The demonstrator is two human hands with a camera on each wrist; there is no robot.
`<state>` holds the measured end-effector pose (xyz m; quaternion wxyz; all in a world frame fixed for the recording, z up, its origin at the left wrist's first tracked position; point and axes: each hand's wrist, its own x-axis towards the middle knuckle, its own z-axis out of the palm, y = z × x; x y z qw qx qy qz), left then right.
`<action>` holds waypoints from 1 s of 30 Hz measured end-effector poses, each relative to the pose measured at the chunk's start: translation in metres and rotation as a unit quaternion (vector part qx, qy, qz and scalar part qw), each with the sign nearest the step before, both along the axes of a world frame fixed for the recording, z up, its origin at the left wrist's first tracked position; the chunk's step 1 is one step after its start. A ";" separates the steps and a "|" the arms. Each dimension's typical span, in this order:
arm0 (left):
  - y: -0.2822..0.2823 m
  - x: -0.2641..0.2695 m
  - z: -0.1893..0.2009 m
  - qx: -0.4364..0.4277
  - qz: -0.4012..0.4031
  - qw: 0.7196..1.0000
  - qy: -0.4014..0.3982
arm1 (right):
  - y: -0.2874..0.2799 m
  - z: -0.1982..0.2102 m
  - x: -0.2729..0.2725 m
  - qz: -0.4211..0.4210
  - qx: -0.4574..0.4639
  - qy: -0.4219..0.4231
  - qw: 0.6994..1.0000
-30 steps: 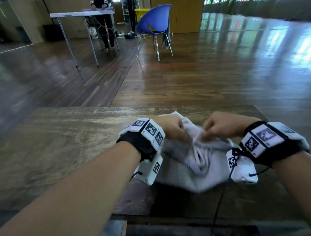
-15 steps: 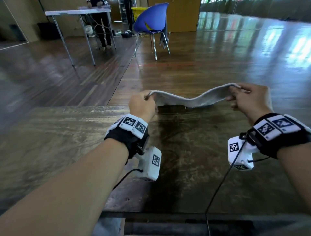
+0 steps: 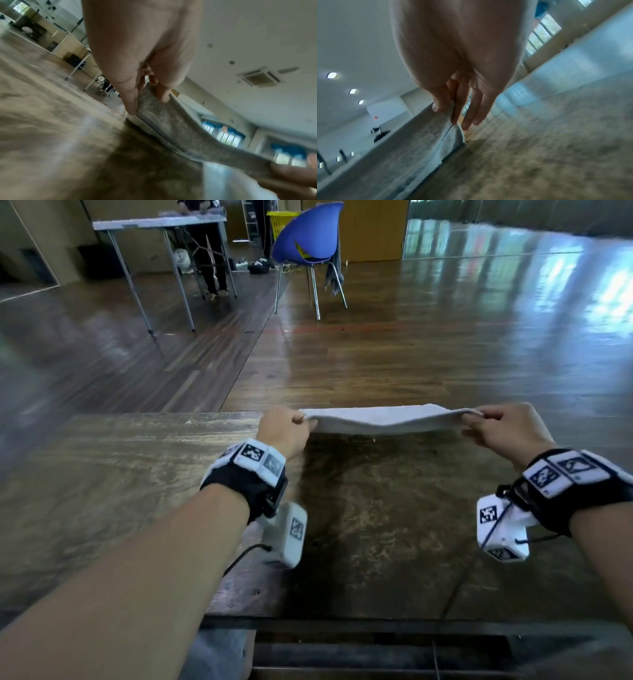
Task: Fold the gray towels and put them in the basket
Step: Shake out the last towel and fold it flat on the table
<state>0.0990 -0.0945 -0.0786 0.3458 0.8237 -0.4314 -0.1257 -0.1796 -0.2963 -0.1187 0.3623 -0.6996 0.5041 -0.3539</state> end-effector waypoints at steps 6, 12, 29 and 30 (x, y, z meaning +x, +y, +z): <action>0.028 -0.001 0.010 -0.054 -0.056 0.994 -0.083 | 0.038 0.016 -0.028 -0.012 -0.150 0.022 0.988; 0.065 -0.013 0.029 -0.144 -0.069 0.982 -0.096 | 0.089 0.038 -0.060 0.077 -0.150 -0.004 0.986; 0.095 -0.025 0.008 0.165 -0.155 0.973 0.037 | 0.143 0.038 -0.104 0.201 -0.116 0.138 0.963; 0.095 -0.023 0.009 0.183 -0.155 0.969 0.058 | 0.140 0.038 -0.103 0.210 -0.098 0.158 0.960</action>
